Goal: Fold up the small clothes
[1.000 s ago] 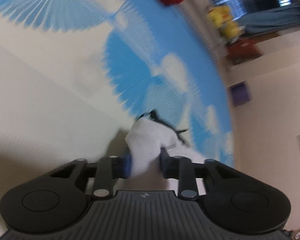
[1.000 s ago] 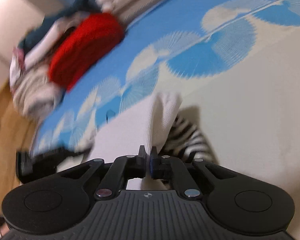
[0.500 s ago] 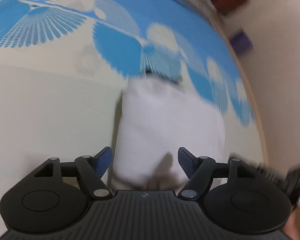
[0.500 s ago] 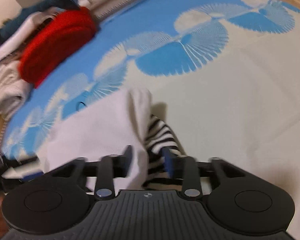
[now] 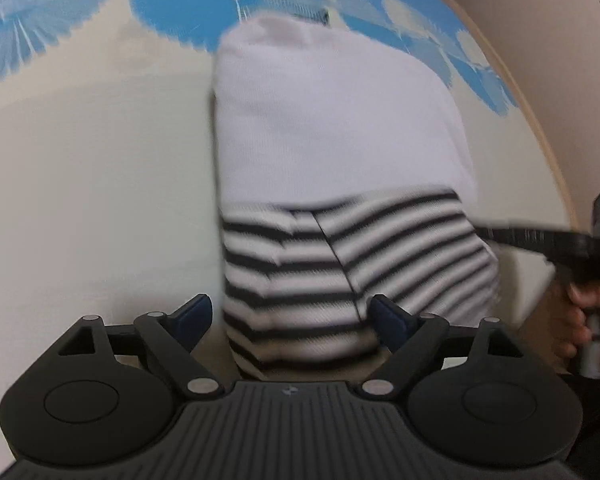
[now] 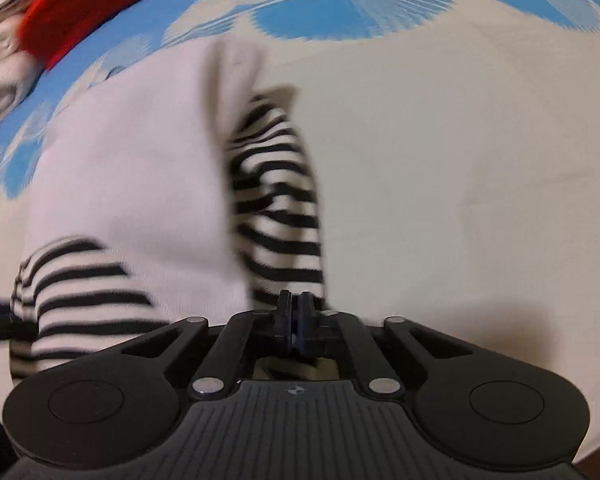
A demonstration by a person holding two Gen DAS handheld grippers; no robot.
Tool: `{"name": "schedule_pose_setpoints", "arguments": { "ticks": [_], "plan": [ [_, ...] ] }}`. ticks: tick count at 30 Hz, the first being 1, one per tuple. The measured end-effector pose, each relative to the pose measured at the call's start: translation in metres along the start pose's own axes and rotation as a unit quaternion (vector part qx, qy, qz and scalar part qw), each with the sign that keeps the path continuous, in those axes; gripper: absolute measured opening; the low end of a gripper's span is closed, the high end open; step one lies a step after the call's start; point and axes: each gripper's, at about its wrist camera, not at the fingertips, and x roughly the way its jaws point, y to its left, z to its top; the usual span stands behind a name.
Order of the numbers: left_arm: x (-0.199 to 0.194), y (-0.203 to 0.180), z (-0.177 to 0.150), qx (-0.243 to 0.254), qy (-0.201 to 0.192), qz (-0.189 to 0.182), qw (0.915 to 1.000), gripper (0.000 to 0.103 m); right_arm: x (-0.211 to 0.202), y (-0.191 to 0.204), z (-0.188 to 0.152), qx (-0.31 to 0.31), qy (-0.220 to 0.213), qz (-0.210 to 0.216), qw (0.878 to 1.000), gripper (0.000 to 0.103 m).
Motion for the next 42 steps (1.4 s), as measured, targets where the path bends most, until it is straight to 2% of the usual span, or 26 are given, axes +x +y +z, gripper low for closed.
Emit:
{"name": "schedule_pose_setpoints", "arguments": {
  "ticks": [2, 4, 6, 7, 9, 11, 14, 16, 18, 20, 21, 22, 25, 26, 27, 30, 31, 35, 40, 42],
  "plan": [
    [-0.007, 0.005, 0.009, -0.010, 0.007, -0.005, 0.9999, 0.089, -0.013, -0.007, 0.005, 0.041, -0.036, 0.031, 0.998, 0.017],
    [-0.018, 0.010, 0.018, -0.010, -0.016, 0.007, 0.9998, 0.089, -0.024, -0.010, 0.012, 0.071, -0.078, 0.073, 0.992, 0.065],
    [-0.023, 0.024, 0.027, -0.039, -0.042, -0.002, 0.9983, 0.089, -0.029, -0.011, 0.016, 0.100, -0.099, 0.112, 0.984, 0.084],
    [-0.021, 0.030, 0.030, -0.059, -0.050, -0.013, 0.9969, 0.089, -0.027, -0.011, 0.018, 0.110, -0.100, 0.132, 0.980, 0.088],
    [-0.010, 0.050, 0.031, -0.110, -0.063, -0.044, 0.9910, 0.089, -0.017, -0.010, 0.020, 0.127, -0.083, 0.158, 0.976, 0.089],
    [0.005, 0.060, 0.034, -0.140, -0.055, -0.051, 0.9873, 0.089, -0.002, -0.010, 0.021, 0.134, -0.054, 0.156, 0.977, 0.089],
    [0.014, 0.052, 0.048, -0.122, -0.076, -0.055, 0.9881, 0.089, 0.019, -0.003, 0.021, 0.120, -0.022, 0.134, 0.983, 0.089],
    [0.019, 0.056, 0.049, -0.127, -0.077, -0.063, 0.9869, 0.089, 0.026, 0.000, 0.021, 0.111, -0.017, 0.134, 0.985, 0.090],
    [0.025, 0.059, 0.052, -0.154, -0.079, -0.082, 0.9815, 0.087, 0.027, 0.004, 0.022, 0.096, -0.020, 0.133, 0.986, 0.086],
    [0.029, 0.062, 0.053, -0.177, -0.093, -0.096, 0.9752, 0.082, 0.025, 0.006, 0.023, 0.093, -0.022, 0.141, 0.985, 0.070],
    [0.033, 0.059, 0.053, -0.184, -0.098, -0.102, 0.9728, 0.079, 0.027, 0.004, 0.025, 0.103, -0.018, 0.156, 0.982, 0.055],
    [0.035, 0.056, 0.055, -0.188, -0.102, -0.100, 0.9718, 0.079, 0.029, 0.003, 0.025, 0.114, -0.014, 0.169, 0.979, 0.048],
    [0.029, 0.041, 0.056, -0.166, -0.120, -0.082, 0.9753, 0.056, 0.026, 0.007, 0.027, 0.103, -0.022, 0.167, 0.980, 0.032],
    [0.024, 0.036, 0.058, -0.160, -0.130, -0.077, 0.9755, 0.044, 0.026, 0.009, 0.029, 0.098, -0.026, 0.163, 0.981, 0.030],
    [0.017, 0.033, 0.060, -0.153, -0.138, -0.074, 0.9756, 0.038, 0.024, 0.010, 0.030, 0.097, -0.031, 0.161, 0.982, 0.027],
    [-0.013, 0.021, 0.063, -0.106, -0.177, -0.061, 0.9765, 0.034, 0.022, 0.012, 0.034, 0.097, -0.044, 0.159, 0.982, 0.018],
    [-0.024, 0.018, 0.065, -0.094, -0.196, -0.059, 0.9743, 0.033, 0.020, 0.013, 0.036, 0.100, -0.049, 0.164, 0.980, 0.011],
    [-0.060, 0.018, 0.079, -0.054, -0.262, -0.049, 0.9622, 0.032, 0.009, 0.019, 0.050, 0.108, -0.093, 0.217, 0.966, 0.009],
    [-0.083, 0.058, 0.091, -0.077, -0.297, -0.041, 0.9510, 0.034, 0.005, 0.054, 0.071, 0.088, -0.147, 0.257, 0.951, 0.009],
    [-0.085, 0.083, 0.093, -0.104, -0.293, -0.028, 0.9500, 0.049, 0.011, 0.076, 0.078, 0.073, -0.160, 0.254, 0.951, 0.009]
  ]
}}
